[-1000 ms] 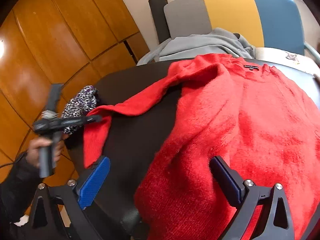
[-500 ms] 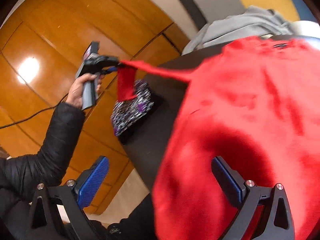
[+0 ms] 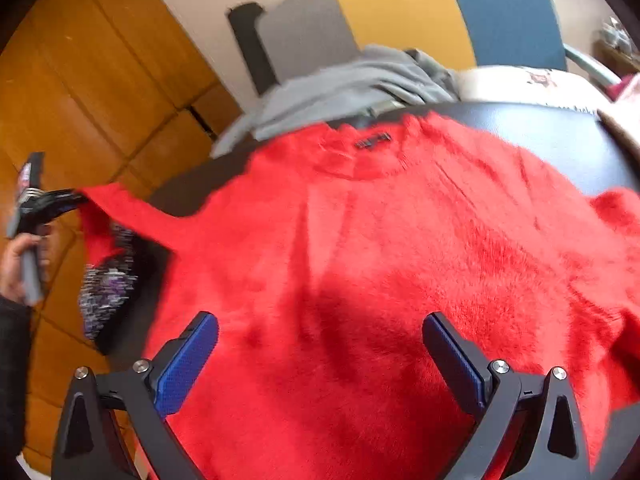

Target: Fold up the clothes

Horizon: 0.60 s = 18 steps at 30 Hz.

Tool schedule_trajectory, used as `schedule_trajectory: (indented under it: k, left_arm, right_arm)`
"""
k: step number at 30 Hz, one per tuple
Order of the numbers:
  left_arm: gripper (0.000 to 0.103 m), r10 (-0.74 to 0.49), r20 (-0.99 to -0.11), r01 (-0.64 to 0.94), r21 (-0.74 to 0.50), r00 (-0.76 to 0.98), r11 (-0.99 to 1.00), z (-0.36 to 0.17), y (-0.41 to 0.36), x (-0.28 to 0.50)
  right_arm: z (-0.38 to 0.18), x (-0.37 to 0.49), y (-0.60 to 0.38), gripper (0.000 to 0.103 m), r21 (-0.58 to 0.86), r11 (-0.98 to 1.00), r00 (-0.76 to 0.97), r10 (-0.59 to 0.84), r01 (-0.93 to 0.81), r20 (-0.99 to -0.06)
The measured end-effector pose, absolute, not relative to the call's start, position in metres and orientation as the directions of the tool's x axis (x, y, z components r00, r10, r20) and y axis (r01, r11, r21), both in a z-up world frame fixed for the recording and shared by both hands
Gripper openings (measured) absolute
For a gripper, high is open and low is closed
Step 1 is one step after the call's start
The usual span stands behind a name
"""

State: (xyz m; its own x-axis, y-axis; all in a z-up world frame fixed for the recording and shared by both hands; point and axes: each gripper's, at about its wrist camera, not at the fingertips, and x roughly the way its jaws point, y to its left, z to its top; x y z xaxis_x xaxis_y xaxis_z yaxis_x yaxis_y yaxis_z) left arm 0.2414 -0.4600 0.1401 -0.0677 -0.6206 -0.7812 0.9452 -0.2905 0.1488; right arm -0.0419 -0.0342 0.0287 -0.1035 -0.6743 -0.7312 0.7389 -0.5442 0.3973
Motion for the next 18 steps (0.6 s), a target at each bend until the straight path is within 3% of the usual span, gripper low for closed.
schedule_trajectory:
  k: [3, 6, 12, 15, 18]
  left_arm:
    - [0.028, -0.545, -0.837, 0.956, 0.125, -0.041, -0.265, 0.136, -0.486, 0.267]
    - [0.029, -0.544, -0.839, 0.966, 0.123, -0.021, -0.227, 0.137, -0.492, 0.287]
    - [0.03, -0.576, -0.805, 0.84, 0.404, 0.14, -0.361, 0.13, -0.481, 0.258]
    - [0.03, -0.643, -0.766, 0.8, 0.394, 0.013, -0.453, 0.161, -0.452, 0.244]
    - [0.033, -0.711, -0.697, 0.784, 0.493, 0.096, -0.377, 0.173, -0.463, 0.236]
  right_arm:
    - [0.02, -0.036, -0.042, 0.103, 0.298, -0.553, -0.173, -0.644, 0.778, -0.745]
    - [0.015, -0.029, -0.057, 0.103, 0.196, -0.556, -0.22, -0.592, 0.808, -0.776]
    - [0.007, -0.029, -0.076, 0.103, 0.054, -0.574, -0.298, -0.501, 0.817, -0.813]
    - [0.004, -0.037, -0.075, 0.103, 0.031, -0.609, -0.333, -0.474, 0.793, -0.815]
    - [0.003, -0.044, -0.075, 0.103, 0.024, -0.634, -0.352, -0.459, 0.773, -0.816]
